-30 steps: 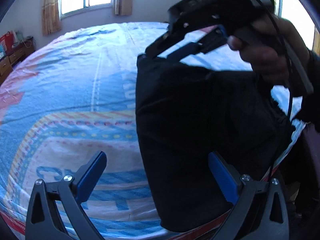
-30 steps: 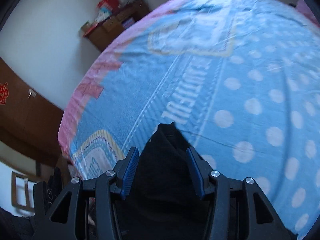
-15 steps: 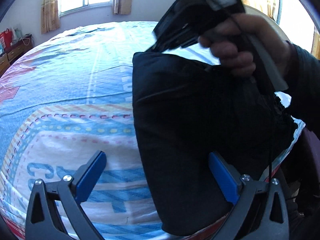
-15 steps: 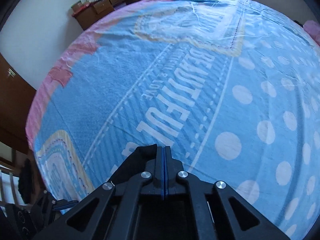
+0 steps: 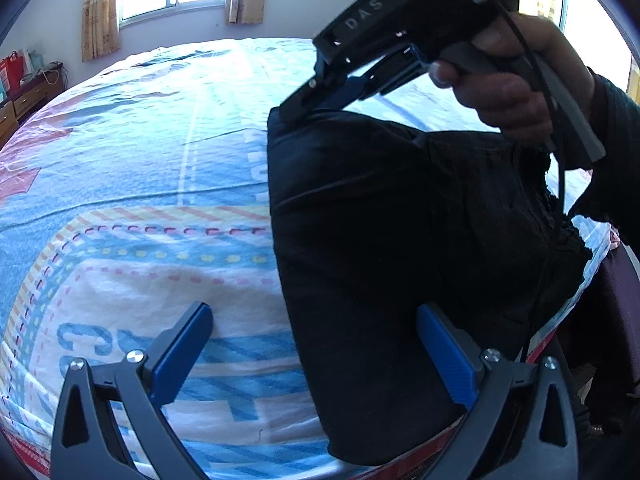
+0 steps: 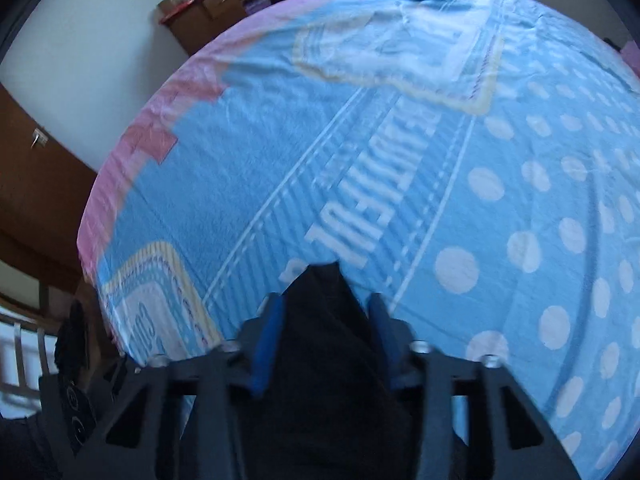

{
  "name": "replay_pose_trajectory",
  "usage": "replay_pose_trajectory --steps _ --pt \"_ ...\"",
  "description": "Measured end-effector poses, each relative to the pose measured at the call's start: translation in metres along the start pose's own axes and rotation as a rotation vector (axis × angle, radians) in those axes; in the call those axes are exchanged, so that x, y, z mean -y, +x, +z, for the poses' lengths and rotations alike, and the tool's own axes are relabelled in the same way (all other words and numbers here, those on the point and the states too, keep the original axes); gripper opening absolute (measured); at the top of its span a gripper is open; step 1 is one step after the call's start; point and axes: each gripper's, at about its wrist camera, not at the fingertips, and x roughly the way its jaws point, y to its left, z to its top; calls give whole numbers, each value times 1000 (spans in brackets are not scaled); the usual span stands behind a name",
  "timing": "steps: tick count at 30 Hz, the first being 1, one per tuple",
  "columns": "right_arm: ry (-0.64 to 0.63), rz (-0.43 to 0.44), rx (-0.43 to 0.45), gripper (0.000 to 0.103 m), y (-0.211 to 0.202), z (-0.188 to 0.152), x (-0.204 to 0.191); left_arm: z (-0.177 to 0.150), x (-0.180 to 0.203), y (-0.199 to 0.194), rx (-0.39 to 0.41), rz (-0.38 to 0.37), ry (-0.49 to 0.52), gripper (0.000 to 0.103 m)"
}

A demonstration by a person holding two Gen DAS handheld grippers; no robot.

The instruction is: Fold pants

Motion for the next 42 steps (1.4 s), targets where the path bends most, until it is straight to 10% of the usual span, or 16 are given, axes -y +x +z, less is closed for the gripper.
replay_pose_trajectory --steps 6,17,20,22,23,36,42 --pt "-61 2 -14 10 -1 -5 -17 0 -3 -1 7 10 24 103" --pt "-74 -119 60 7 20 4 -13 -5 7 -4 28 31 36 103" --pt "-50 -75 75 16 9 1 -8 -5 10 -5 14 34 39 103" --pt "-29 -88 97 44 -11 -9 -1 -1 10 -5 4 34 27 103" --pt "-16 -110 126 55 -21 -16 2 1 10 -7 4 35 18 103" --pt "263 -304 373 56 -171 -258 20 17 2 -25 92 93 -26 103" --pt "388 -116 420 56 -155 -295 21 11 4 -23 67 60 -64 103"
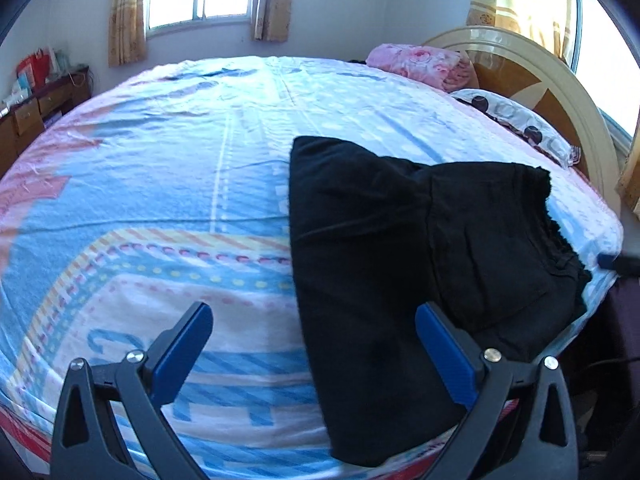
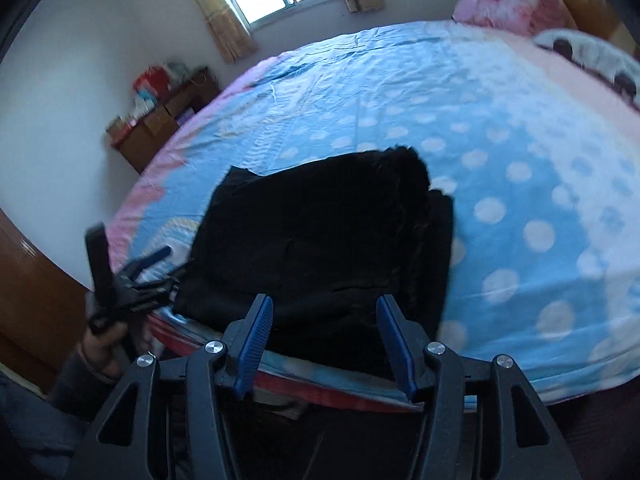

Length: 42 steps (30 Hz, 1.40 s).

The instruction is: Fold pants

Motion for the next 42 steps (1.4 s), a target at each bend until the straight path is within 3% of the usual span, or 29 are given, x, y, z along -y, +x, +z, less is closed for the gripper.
replay_pose_trajectory --steps 2,4,5,7,14,17,20,24,27,29,31,36,40,41,42 --pt "-1 1 -36 55 16 -7 -1 1 4 -4 4 3 16 103" --pt "24 -156 -111 43 38 -17 13 3 8 -8 22 16 43 103" --pt "43 -185 -131 41 41 -22 21 4 9 -11 31 23 53 103" --pt "83 -158 -142 40 40 -29 32 5 9 -12 43 29 64 103" --pt "9 -136 31 40 3 -10 9 2 10 -3 17 19 56 103" --pt "-11 -203 21 40 18 3 10 2 10 -3 18 22 55 103" --pt "6 -196 -41 40 38 9 16 2 9 -4 17 26 52 103" --pt "-33 -179 -51 27 43 6 9 1 4 -2 13 27 41 103" --pt "-109 -187 26 20 18 6 -10 0 2 2 2 29 33 103" --pt "-135 -171 80 7 0 11 -22 -2 1 5 -9 22 28 103" --pt "-158 -173 114 7 -15 17 -35 -3 2 7 -16 21 29 103" --pt "-135 -193 21 7 -13 14 -36 -3 5 5 -14 25 43 103" --pt "0 -252 -120 8 22 -6 11 -1 1 5 -7 23 33 103" --pt "17 -286 -119 10 30 -10 23 -2 1 6 -12 21 32 103" --pt "56 -264 -92 14 33 -10 33 -2 0 6 -14 23 34 103"
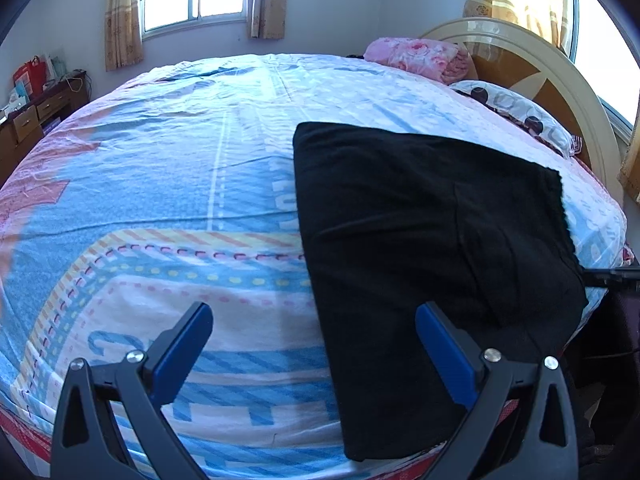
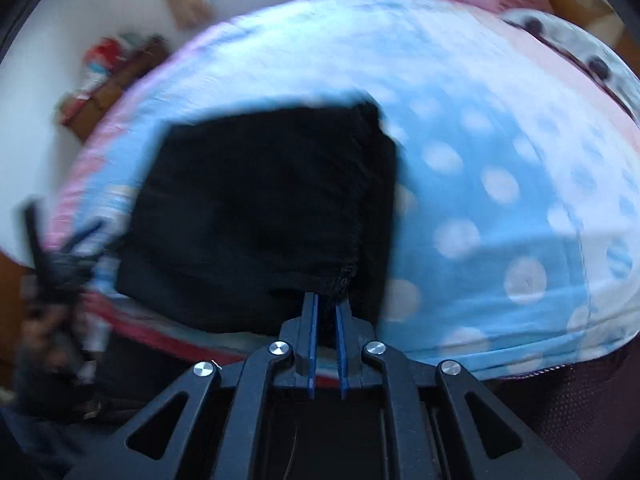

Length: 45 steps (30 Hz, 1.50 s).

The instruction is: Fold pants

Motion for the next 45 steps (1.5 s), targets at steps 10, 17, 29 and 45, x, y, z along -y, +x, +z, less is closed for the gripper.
replay_pose_trajectory --steps 10,17,29,45 --pt "3 -99 217 47 -53 16 -3 17 2 -13 67 34 23 103" --pt "-227 171 224 47 -25 29 -83 33 4 9 19 107 57 103" --pt "-225 126 5 49 58 24 -93 25 -3 34 -56 68 41 103" --pt "85 87 208 67 -6 36 8 36 -2 37 -45 -39 -13 103"
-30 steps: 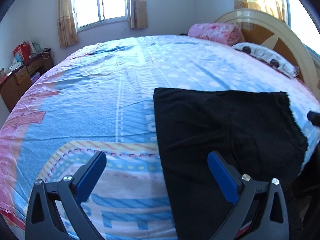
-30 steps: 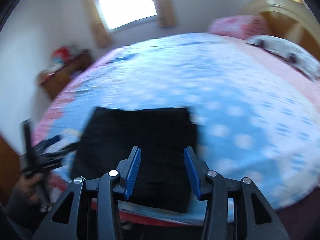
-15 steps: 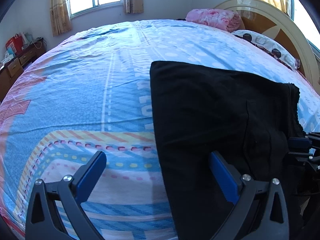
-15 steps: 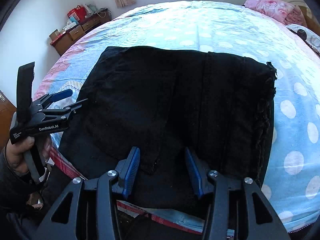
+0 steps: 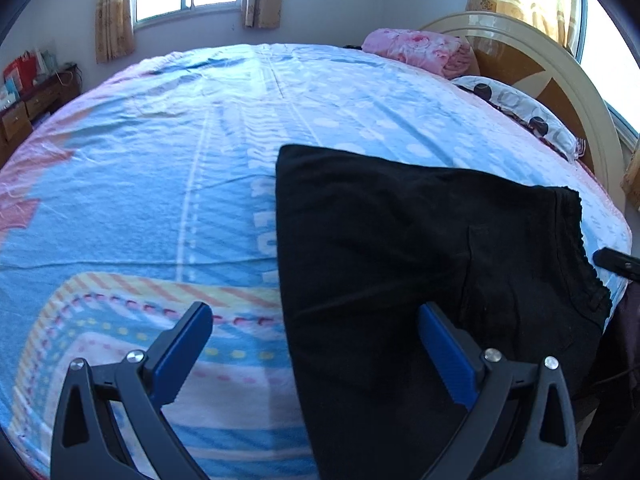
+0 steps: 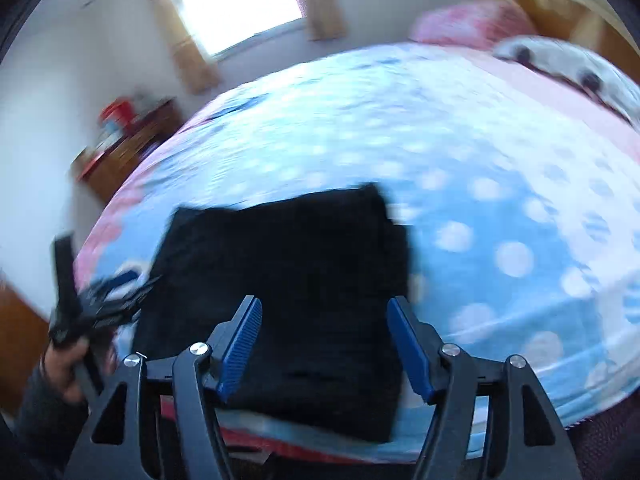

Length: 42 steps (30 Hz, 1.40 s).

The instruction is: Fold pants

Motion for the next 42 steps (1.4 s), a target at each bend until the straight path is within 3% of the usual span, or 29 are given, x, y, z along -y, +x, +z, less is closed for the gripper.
replay_pose_trajectory --steps 5,13,14,15,18,19,20,21,25,26,27,29,35,42 --pt "54 34 -66 67 26 -4 15 -2 -6 5 0 -48 -19 103" --pt "64 53 -80 67 50 -5 15 1 2 11 -36 -15 17 103" --pt "67 62 -79 65 48 -4 15 1 2 10 -36 -21 16 103" --pt "70 74 -81 52 47 -4 16 0 0 9 -33 -28 13 103" --pt "58 112 -89 31 42 -7 11 -2 -2 6 -1 -55 -9 102" --pt "41 110 -89 28 42 -7 7 -3 -2 3 12 -62 -13 92" --pt "24 109 -80 24 39 -7 3 -3 -1 1 20 -81 -16 72" --pt "11 112 -66 21 35 -7 -1 -2 0 -2 20 -134 -22 59" --pt "-90 104 -17 17 18 -6 -25 -2 6 -7 34 -133 -1 39" --pt "-111 102 -11 17 15 -5 -30 -1 5 -8 40 -137 -14 23" --pt "-125 100 -7 16 13 -5 -34 0 3 -12 60 -139 -23 16" --pt "-146 97 -1 15 9 -2 -41 3 4 -21 86 -137 -18 11" --pt "-262 104 14 14 -3 21 -72 11 -6 -55 160 -160 -17 8" --pt "-424 173 13 13 26 81 -139 28 -68 -106 285 -43 -59 8"
